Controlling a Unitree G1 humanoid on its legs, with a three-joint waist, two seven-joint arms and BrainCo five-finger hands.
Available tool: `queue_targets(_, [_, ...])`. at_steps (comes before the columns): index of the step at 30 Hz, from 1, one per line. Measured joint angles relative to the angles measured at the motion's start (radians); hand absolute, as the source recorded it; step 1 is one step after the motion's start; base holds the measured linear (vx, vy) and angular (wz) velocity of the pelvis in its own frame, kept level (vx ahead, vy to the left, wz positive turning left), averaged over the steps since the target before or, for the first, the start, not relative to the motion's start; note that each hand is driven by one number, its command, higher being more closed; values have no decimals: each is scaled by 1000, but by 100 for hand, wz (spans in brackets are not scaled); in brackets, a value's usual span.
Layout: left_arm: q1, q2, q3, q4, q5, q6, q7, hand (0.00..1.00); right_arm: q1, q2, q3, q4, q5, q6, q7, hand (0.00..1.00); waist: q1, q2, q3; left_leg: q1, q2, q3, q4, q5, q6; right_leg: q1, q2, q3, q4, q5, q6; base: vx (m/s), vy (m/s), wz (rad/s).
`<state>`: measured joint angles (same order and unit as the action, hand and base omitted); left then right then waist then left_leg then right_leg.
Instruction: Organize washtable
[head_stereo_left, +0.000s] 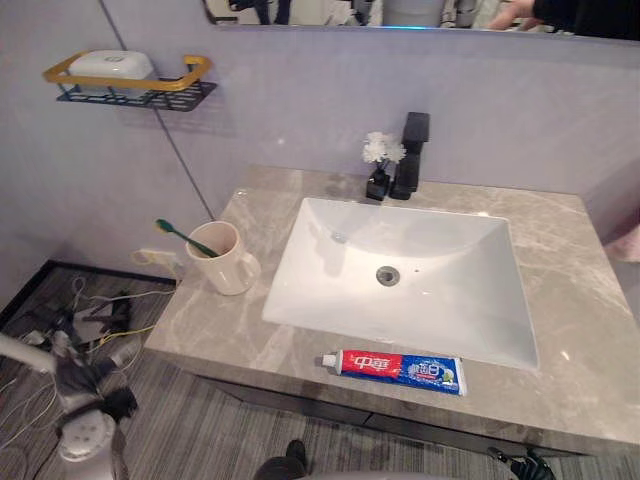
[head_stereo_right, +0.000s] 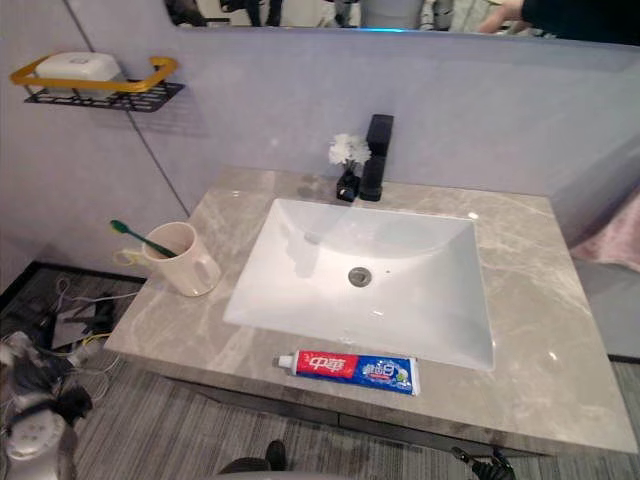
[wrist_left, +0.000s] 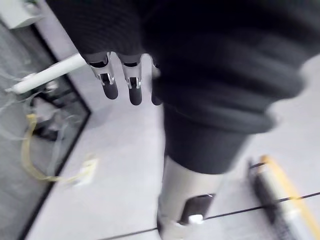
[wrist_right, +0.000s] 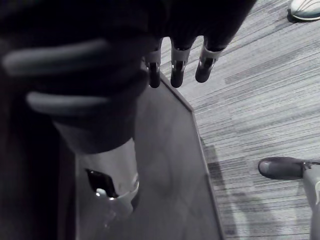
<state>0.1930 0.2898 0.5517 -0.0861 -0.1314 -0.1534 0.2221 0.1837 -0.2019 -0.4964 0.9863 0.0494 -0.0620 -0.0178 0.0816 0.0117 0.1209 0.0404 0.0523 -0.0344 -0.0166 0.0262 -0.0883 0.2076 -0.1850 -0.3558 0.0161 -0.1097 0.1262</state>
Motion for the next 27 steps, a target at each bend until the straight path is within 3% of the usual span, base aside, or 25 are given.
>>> queue_targets(3, [-48,0,-61,-199,58,-27,8,0,1,1,6,2,0,-1,2,0,1,8,-5,-15,-2,-19,16,0,0,2,1,-14,2,0,0,-24,-11,16])
queue_targets(5, [-93,14,-172,-337,118,-61,18,0,1,3,22,10,2,-1,1,0,0,11,-8,-26,-2,-35,27,0,0,5,5,-29,3,0,0,-41,-14,21])
queue_targets(11, [-181,101,-438,-498,174,-116,-32,0,-3,3,119,19,20,-1,2,0,-13,17,-17,-27,1,-49,34,5,-3,13,10,-40,5,-1,1,-31,-9,7])
queue_targets(16, [-240,153,-638,-505,179,-129,-99,0,-9,9,183,28,19,-1,2,0,-20,10,-34,-27,3,-40,34,5,-3,7,11,-28,6,0,2,-4,0,-4])
queue_targets(18, [-262,159,-681,-504,183,-128,-134,0,-23,15,201,29,18,-2,2,0,-42,6,-35,-27,4,-39,34,5,-3,6,11,-26,7,0,2,-3,-5,-4])
queue_targets(24, [-299,165,-820,-455,240,-118,-200,0,-31,23,240,28,13,-4,2,0,-47,-2,-40,-23,13,-18,34,5,-3,-3,15,-3,7,2,2,-4,-5,-11])
queue_targets(27, [-299,166,-890,-403,285,-103,-231,0,-38,25,247,22,6,-4,3,0,-65,-5,-41,-21,16,-16,34,5,-3,-3,18,0,7,3,0,-6,-1,-2])
